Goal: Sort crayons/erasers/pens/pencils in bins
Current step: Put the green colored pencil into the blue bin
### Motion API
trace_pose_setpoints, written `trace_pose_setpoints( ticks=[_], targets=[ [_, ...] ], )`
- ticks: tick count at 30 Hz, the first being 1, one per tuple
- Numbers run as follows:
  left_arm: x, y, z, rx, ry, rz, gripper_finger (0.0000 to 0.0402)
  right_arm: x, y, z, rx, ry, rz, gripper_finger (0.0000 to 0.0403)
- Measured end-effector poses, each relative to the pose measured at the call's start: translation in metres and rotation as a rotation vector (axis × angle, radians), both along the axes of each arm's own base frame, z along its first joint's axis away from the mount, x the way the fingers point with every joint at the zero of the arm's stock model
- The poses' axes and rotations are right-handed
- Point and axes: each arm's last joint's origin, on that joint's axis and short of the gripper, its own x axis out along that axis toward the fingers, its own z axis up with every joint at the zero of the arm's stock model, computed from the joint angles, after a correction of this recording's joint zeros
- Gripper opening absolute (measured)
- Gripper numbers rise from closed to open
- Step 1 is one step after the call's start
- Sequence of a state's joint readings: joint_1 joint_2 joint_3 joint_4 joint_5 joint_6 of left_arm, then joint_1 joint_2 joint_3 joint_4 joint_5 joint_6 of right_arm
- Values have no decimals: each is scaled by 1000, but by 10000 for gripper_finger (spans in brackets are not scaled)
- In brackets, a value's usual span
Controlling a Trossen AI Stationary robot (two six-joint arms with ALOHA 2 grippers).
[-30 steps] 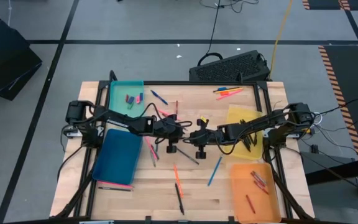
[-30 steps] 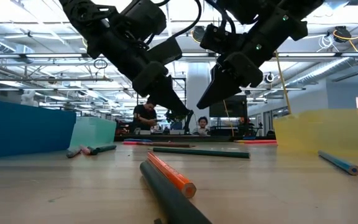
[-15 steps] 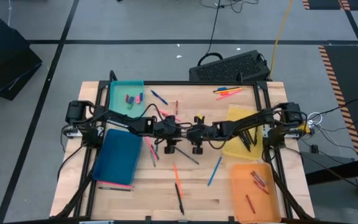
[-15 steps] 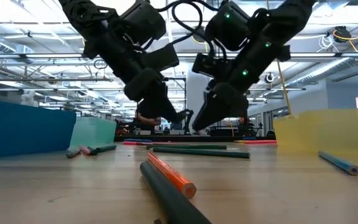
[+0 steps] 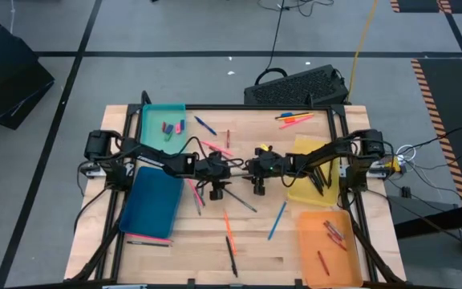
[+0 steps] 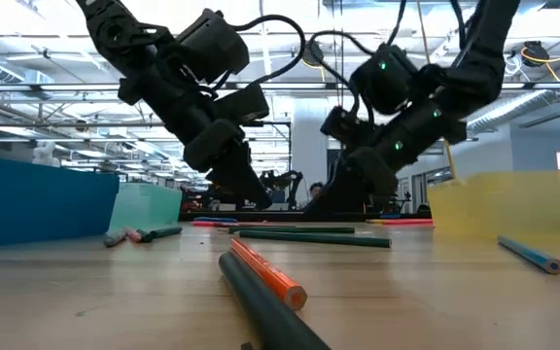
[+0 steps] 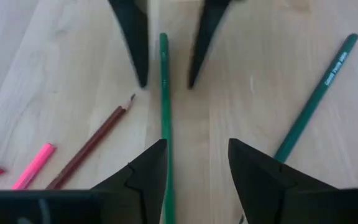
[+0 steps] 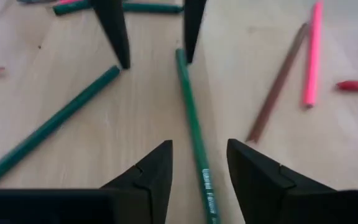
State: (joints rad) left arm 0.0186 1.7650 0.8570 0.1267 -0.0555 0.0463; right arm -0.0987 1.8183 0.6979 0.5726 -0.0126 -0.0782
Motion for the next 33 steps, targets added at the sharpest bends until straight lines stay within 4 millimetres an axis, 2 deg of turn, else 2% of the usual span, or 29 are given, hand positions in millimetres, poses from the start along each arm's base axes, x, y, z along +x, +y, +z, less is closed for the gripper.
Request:
trace_pose_setpoints(
  ticks=[4, 10, 15, 18, 22, 24, 28, 33],
  targets=[
    [-2, 1, 3, 14, -12, 24, 173, 2, -4, -18, 52, 14, 6, 136],
    [-6, 1, 16, 30, -36, 37, 172, 2, -7, -28, 61, 29, -13, 117],
    [-12, 1, 32, 44, -90, 30, 173, 1, -7, -32, 55, 54, -11, 77],
    [-18, 1, 37, 54, -196, 24, 173, 0, -7, -33, 51, 78, -6, 47],
    [-36, 3, 32, 25, -319, 29, 173, -1, -7, -35, 46, 93, -3, 15],
    [-47, 5, 25, 1, -319, 55, 173, -2, -7, -35, 42, 95, 0, 12],
    [-52, 9, 17, -39, -307, 101, 173, -2, -6, -33, 39, 100, 3, 14],
    [-52, 9, 16, -40, -271, 101, 173, 1, -2, -20, 19, 80, 4, 14]
  ],
)
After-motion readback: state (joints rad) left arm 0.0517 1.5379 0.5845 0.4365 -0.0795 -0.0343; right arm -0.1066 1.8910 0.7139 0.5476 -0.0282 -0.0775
